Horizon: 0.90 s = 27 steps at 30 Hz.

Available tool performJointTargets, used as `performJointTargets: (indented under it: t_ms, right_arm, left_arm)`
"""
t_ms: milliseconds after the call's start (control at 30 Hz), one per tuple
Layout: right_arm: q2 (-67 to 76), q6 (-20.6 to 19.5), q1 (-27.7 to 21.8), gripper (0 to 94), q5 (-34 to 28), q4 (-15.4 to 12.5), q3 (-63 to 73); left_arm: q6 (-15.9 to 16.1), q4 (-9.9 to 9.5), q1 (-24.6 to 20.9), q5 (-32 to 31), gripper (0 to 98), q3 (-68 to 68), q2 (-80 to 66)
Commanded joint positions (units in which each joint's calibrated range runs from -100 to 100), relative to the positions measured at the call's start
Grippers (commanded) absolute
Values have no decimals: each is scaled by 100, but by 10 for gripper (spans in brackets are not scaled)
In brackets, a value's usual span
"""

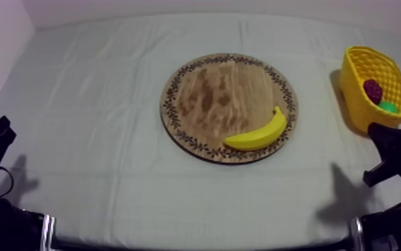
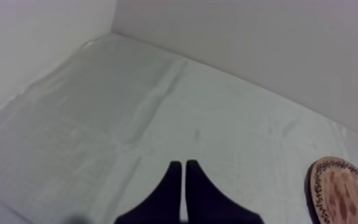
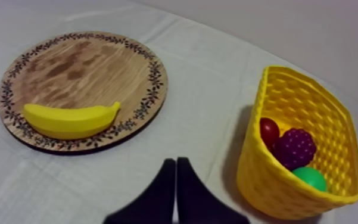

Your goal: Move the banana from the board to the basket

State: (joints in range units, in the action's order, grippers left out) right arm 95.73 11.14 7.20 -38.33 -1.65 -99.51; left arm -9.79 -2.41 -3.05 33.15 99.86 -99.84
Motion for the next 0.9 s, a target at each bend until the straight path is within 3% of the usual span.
performJointTargets:
  t_ms: [0, 233, 400, 633, 867]
  right_arm:
    - [3, -442, 131, 3, -83, 13, 12]
    - [3, -881, 934, 3, -130, 25, 17]
    - [27, -981, 1619, 4, -131, 24, 14]
    - [188, -756, 2131, 4, -104, 12, 11]
    - [-430, -452, 2132, 5, 355, -83, 127]
  left_arm:
    - [-1, -1, -2, -1, 1, 3, 2]
    - [-1, -1, -2, -1, 1, 3, 2]
    - [-1, -1, -2, -1, 1, 3, 2]
    - [-1, -1, -2, -1, 1, 3, 2]
    - [-1, -1, -2, -1, 1, 3, 2]
